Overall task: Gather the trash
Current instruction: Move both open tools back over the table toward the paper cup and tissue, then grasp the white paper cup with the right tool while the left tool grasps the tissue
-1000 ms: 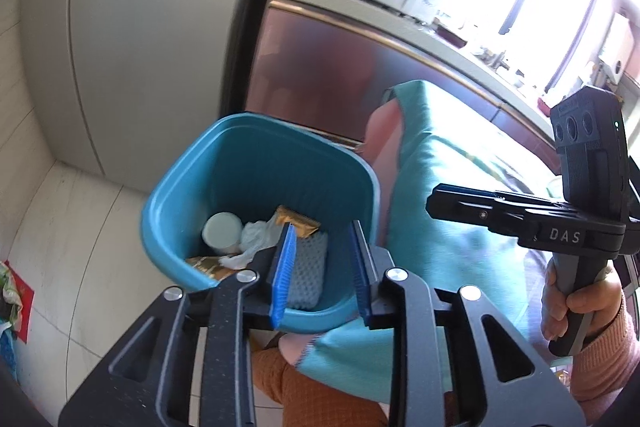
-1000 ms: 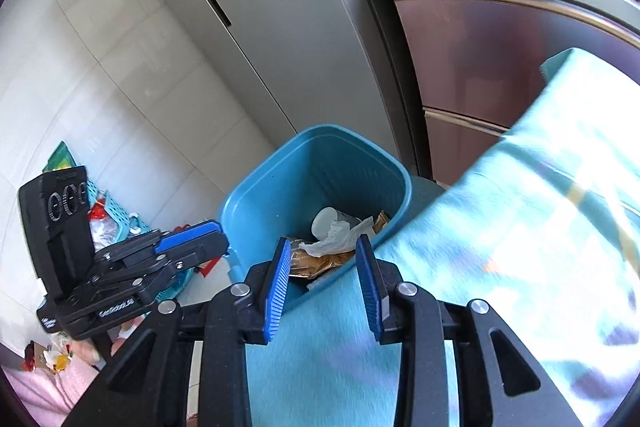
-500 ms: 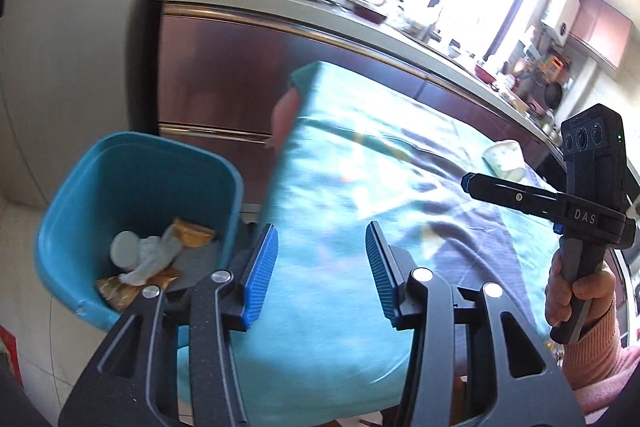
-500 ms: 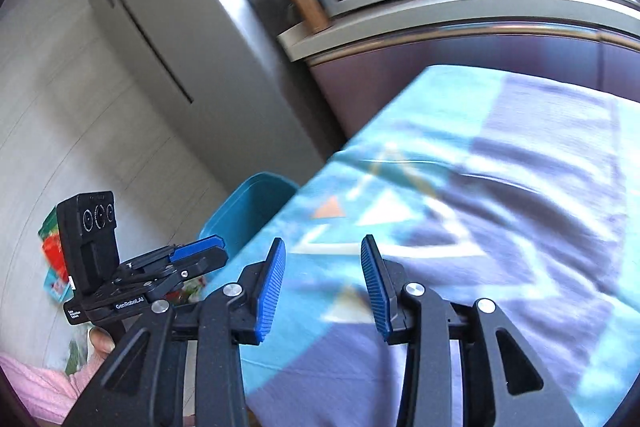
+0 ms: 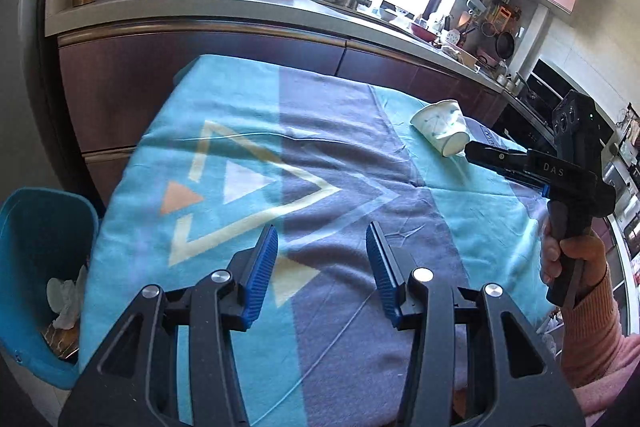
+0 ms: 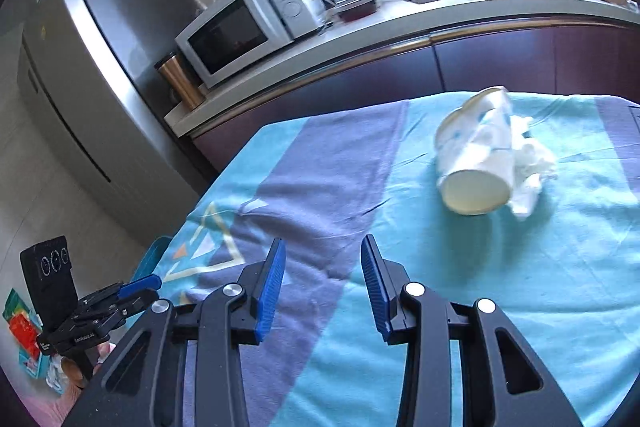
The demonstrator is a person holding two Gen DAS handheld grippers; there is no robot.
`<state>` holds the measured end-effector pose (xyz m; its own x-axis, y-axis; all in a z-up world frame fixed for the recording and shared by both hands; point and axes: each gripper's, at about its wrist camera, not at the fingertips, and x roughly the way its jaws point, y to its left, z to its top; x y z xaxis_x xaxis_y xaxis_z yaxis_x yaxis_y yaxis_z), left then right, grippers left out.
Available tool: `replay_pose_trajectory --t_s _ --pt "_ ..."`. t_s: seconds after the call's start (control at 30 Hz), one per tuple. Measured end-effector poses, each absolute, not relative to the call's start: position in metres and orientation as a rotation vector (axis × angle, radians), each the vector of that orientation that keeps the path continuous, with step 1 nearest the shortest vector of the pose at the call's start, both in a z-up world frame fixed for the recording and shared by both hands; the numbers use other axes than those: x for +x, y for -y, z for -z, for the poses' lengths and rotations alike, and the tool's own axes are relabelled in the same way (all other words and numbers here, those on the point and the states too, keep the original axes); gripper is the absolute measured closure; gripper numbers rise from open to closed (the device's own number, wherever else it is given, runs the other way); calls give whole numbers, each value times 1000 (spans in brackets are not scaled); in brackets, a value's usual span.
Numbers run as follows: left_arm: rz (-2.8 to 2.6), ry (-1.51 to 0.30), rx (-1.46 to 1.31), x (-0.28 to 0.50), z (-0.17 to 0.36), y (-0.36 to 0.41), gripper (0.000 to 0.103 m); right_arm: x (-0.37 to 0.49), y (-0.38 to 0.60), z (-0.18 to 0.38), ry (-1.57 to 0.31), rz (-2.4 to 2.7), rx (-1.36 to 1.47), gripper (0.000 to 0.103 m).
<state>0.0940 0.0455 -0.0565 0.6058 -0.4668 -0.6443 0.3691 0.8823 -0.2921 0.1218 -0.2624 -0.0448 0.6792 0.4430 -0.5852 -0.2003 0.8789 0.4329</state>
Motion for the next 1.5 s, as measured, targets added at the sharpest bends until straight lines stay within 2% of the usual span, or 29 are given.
replay_pose_trajectory --t_s 0.27,0.37,0.9,0.93,0.97,1.0,1.07,1.1,1.27,1.5 --pt "528 -810 -84 108 60 -6 57 152 328 48 -697 -213 426 65" --pt "537 -823 -70 113 62 5 57 170 342 51 -708 -181 438 61" --pt "623 -861 5 147 64 73 57 211 341 71 -804 -254 505 60" --pt "628 -861 9 148 64 77 57 212 342 72 -813 -264 517 58" --pt "633 -862 12 149 64 80 57 213 344 73 -817 -268 529 50" --pt "639 -864 15 150 64 83 57 213 345 73 -816 -264 526 49" --pt "644 -868 22 151 65 89 57 214 343 73 -824 -271 505 51" --pt "647 -871 24 152 66 91 57 215 342 74 -826 -276 505 57" --pt "656 -887 34 158 69 101 57 210 338 69 -809 -299 468 63" --pt "703 -895 80 170 70 137 57 194 361 55 -721 -315 539 63"
